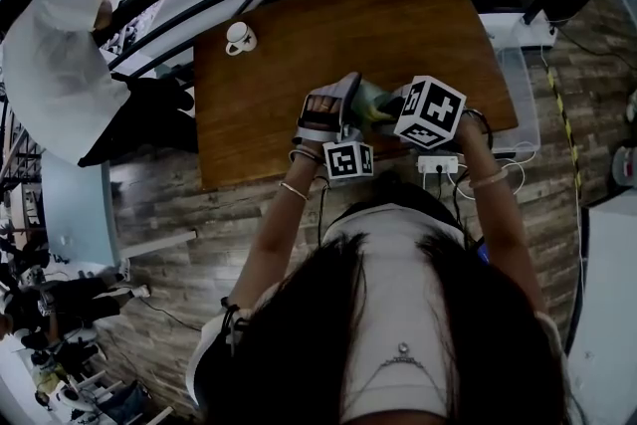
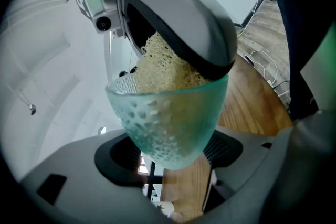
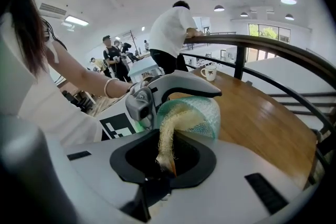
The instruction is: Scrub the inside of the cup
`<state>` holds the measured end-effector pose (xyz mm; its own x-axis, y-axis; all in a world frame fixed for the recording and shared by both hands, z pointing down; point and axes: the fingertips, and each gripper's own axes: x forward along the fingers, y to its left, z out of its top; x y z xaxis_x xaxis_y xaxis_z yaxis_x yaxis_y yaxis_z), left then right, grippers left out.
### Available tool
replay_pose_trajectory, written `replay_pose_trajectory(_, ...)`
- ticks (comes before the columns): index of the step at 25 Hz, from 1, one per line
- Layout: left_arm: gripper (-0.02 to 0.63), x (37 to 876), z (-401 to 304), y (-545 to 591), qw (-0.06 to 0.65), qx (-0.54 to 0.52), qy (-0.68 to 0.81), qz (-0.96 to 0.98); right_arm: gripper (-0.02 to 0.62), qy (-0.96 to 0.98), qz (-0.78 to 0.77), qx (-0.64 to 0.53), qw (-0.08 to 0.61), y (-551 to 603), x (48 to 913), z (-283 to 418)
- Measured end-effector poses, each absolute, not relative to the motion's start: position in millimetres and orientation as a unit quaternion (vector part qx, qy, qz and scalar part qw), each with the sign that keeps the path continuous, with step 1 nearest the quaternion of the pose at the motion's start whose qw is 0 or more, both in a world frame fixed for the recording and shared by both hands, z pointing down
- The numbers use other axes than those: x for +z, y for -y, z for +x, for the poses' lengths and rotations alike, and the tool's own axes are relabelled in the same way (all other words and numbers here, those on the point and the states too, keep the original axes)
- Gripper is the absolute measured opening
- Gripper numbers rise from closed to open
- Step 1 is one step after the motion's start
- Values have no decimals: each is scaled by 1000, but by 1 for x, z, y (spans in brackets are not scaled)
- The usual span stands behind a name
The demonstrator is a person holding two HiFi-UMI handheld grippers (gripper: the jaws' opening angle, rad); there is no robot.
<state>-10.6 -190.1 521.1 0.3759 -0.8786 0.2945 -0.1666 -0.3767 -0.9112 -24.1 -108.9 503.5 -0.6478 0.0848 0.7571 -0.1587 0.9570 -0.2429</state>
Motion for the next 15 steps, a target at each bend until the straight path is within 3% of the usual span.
replay_pose_trajectory(15, 351, 504, -26, 199, 416, -397, -407, -710, 81, 928, -2, 314, 200, 114, 469, -45)
